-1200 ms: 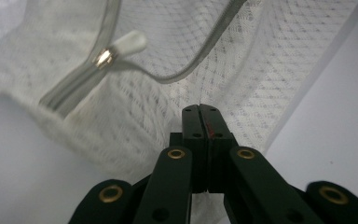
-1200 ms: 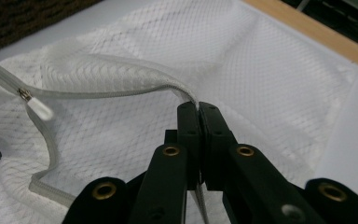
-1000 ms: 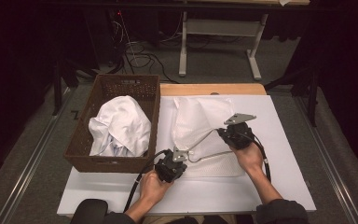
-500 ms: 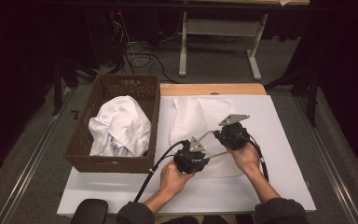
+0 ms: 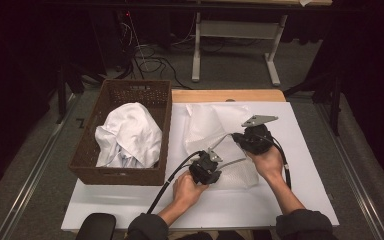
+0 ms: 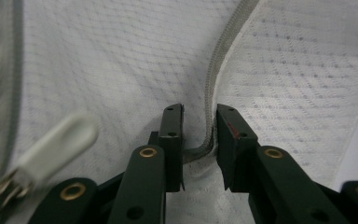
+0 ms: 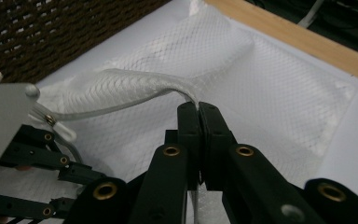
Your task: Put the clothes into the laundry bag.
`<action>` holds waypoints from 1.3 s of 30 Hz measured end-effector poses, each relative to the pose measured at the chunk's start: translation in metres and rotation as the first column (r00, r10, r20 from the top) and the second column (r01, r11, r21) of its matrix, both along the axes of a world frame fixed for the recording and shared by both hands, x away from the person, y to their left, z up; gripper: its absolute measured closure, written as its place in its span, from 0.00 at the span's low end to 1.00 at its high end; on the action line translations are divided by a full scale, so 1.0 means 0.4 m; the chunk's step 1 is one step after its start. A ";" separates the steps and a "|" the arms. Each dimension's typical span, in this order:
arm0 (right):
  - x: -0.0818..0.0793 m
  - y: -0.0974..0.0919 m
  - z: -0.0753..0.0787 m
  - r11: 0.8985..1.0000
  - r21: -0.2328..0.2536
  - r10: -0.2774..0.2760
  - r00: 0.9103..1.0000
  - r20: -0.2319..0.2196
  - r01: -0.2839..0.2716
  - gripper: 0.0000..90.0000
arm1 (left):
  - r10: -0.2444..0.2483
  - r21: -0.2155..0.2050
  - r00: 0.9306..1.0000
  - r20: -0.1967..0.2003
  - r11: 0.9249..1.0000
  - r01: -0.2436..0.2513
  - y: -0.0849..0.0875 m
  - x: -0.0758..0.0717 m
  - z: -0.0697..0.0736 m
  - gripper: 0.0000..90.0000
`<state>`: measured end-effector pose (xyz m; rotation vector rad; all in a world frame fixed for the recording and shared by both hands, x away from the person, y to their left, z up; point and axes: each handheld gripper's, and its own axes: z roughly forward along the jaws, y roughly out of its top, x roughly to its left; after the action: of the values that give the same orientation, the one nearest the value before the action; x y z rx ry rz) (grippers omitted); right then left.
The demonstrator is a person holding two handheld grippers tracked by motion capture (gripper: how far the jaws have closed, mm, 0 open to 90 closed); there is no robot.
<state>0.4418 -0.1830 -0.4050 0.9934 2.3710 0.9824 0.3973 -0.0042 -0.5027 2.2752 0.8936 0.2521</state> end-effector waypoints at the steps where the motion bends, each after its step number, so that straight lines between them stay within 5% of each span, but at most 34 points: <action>1: 0.000 -0.001 0.007 1.000 -0.003 0.000 1.000 0.003 0.000 1.00 | 0.003 0.001 1.000 0.001 1.000 -0.003 0.000 -0.001 0.000 0.81; 5: 0.002 -0.007 0.025 1.000 0.007 -0.008 1.000 0.011 0.008 1.00 | -0.004 0.016 1.000 0.001 1.000 0.004 0.002 -0.003 0.002 0.79; 7: 0.002 0.003 0.008 0.999 -0.036 0.006 1.000 -0.012 -0.007 1.00 | -0.009 0.022 1.000 0.002 1.000 0.009 0.002 -0.007 0.007 0.74; 14: 0.004 0.017 -0.020 0.998 -0.057 0.027 0.999 -0.038 -0.029 0.99 | -0.028 0.033 1.000 -0.006 0.999 0.028 0.003 -0.023 0.023 0.64; 18: 0.003 0.028 -0.020 0.997 -0.070 0.041 0.999 -0.037 -0.043 0.99 | -0.037 0.026 0.998 -0.042 0.999 0.038 0.017 -0.027 0.049 0.59; 26: 0.002 0.030 -0.026 0.996 -0.087 0.029 0.998 -0.053 -0.033 0.99 | -0.070 0.024 0.997 -0.029 0.997 0.070 0.062 -0.041 0.112 0.47; 29: 0.012 0.026 -0.025 0.998 -0.044 0.033 0.997 -0.063 -0.036 0.99 | -0.075 0.060 0.997 -0.028 0.995 0.077 0.070 -0.038 0.121 0.45; 39: 0.008 0.023 -0.024 0.996 -0.079 0.036 0.997 -0.064 -0.041 0.99 | -0.114 0.100 0.993 -0.032 0.988 0.117 0.087 -0.018 0.161 0.44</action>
<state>0.4448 -0.1737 -0.4147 0.9649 2.4689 0.8739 0.3903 0.0307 -0.4384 2.4202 0.7740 0.2212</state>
